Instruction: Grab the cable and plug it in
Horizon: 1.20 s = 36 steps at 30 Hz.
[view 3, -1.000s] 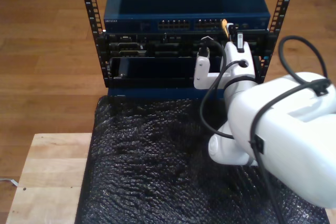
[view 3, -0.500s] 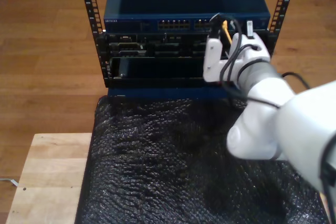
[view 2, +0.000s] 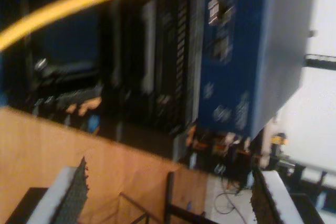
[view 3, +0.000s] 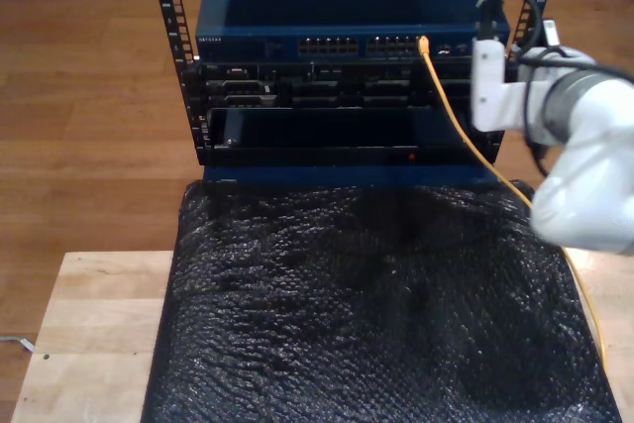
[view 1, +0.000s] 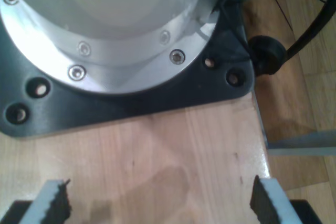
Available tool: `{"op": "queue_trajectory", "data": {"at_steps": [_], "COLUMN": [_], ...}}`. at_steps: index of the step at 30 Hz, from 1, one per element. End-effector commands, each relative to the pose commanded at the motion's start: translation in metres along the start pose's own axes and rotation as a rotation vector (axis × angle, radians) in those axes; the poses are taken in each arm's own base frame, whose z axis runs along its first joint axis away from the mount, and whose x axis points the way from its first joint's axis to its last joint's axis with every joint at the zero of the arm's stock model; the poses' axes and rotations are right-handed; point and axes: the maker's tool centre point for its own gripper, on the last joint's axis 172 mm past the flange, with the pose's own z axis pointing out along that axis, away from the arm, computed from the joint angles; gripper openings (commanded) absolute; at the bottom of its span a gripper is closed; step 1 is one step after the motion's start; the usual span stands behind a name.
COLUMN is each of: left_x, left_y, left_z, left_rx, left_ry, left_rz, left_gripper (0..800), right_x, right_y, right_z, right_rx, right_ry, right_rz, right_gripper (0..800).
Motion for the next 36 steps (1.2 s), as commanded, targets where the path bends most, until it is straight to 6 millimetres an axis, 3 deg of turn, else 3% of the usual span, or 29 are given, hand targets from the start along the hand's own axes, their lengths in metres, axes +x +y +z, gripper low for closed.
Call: {"op": "queue_trajectory", "data": {"at_steps": [5, 10, 18, 23, 31, 36], "left_x": [0.0, 0.0, 0.0, 0.001, 0.0, 0.0], "left_y": [0.0, 0.0, 0.0, 0.0, 0.0, 0.0], "left_z": [0.0, 0.0, 0.0, 0.001, 0.0, 0.0], "left_rx": [0.0, -0.001, 0.0, 0.0, 0.0, -0.001], "left_ry": [0.0, 0.0, 0.0, 0.002, 0.0, 0.0], "left_rz": [0.0, 0.001, 0.0, 0.0, 0.0, 0.001], "left_gripper": [799, 799, 799, 799, 799, 799], "right_x": [-0.047, -0.087, -0.171, -0.213, -0.216, -0.203], "right_y": [-0.037, -0.078, -0.12, -0.162, -0.226, -0.254], "right_z": [-0.009, -0.03, -0.078, -0.119, -0.176, -0.213], "right_rx": [0.156, 0.309, 0.412, 0.498, 0.628, 0.685], "right_ry": [-0.006, 0.015, -0.053, -0.065, 0.008, 0.094], "right_rz": [-0.04, -0.047, 0.084, 0.146, 0.199, 0.19], "right_gripper": [791, 793, 794, 796, 797, 797]}}
